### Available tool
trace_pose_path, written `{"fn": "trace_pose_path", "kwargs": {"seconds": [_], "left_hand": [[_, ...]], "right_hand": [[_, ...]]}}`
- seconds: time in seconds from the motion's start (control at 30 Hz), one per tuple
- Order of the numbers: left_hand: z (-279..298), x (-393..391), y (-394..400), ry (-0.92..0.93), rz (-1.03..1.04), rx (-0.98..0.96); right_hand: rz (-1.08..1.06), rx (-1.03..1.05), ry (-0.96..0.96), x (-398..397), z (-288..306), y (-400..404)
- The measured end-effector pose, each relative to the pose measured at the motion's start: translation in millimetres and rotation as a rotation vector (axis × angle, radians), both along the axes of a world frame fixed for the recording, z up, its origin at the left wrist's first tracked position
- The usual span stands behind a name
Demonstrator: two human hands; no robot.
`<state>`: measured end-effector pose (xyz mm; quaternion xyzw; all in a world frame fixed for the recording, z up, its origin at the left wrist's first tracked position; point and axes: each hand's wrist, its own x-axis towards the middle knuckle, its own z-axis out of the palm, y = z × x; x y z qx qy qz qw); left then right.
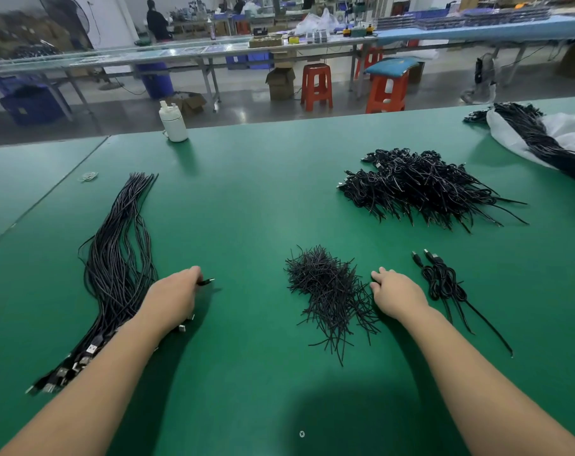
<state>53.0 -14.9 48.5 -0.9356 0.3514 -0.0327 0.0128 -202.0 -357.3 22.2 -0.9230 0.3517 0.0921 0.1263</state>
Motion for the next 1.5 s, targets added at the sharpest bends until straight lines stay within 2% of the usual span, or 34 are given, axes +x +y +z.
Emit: {"fn": "trace_pose_path", "kwargs": {"seconds": [0.1,0.17,0.23,0.27,0.33,0.37,0.43,0.5,0.63,0.73,0.8,0.87,0.97,1.07,1.13,1.17,1.27,1.37,1.43,1.5], "left_hand": [[12,-30,-24,0.204,-0.062,-0.291],[23,-58,-42,0.521,-0.099,-0.512],[35,-84,-59,0.893,-0.109,-0.742],[40,-94,-67,1.018,-0.104,-0.852],[50,-106,-77,1.138,-0.085,-1.022],[55,-110,-81,1.171,-0.079,-1.075],[63,-116,-85,1.205,-0.081,-1.141],[68,-119,-87,1.196,-0.072,-1.183],[71,-117,-83,1.084,-0.041,-1.196],[68,-112,-78,0.924,-0.061,-1.139],[66,-113,-76,0.968,-0.038,-1.097],[63,-116,-75,1.096,-0.044,-1.006],[62,-121,-72,1.174,-0.182,-0.861],[63,-121,-71,1.104,-0.235,-0.812],[64,-120,-72,1.013,-0.238,-0.819],[66,-121,-74,1.011,-0.242,-0.884],[75,-116,-82,1.187,-0.125,-1.306],[90,-95,-80,1.533,-0.078,-1.677],[98,-84,-69,1.741,-0.175,-1.71],[97,-80,-55,1.855,-0.245,-1.453]], "right_hand": [[-0.052,0.049,0.035,6,7,-5],[-0.127,0.1,-0.008,11,17,-3],[-0.188,0.12,-0.199,18,28,8],[-0.179,0.129,-0.333,21,35,17],[-0.102,0.33,-0.592,28,50,46],[-0.038,0.508,-0.677,31,58,63],[0.083,0.787,-0.727,34,67,95],[0.124,0.893,-0.754,37,69,119],[0.139,0.873,-0.841,41,72,142],[0.161,0.807,-0.864,39,71,145],[0.145,0.84,-0.894,39,68,149],[0.138,0.876,-0.94,39,67,155],[0.151,0.849,-0.942,39,67,161],[0.15,0.814,-0.939,36,70,162],[0.127,0.894,-0.933,36,70,165],[0.106,0.977,-0.919,36,69,167],[0.076,1.169,-0.831,32,58,174],[0.006,1.264,-0.742,28,42,175],[-0.093,1.331,-0.738,28,32,174],[-0.193,1.43,-0.765,30,27,173]]}}
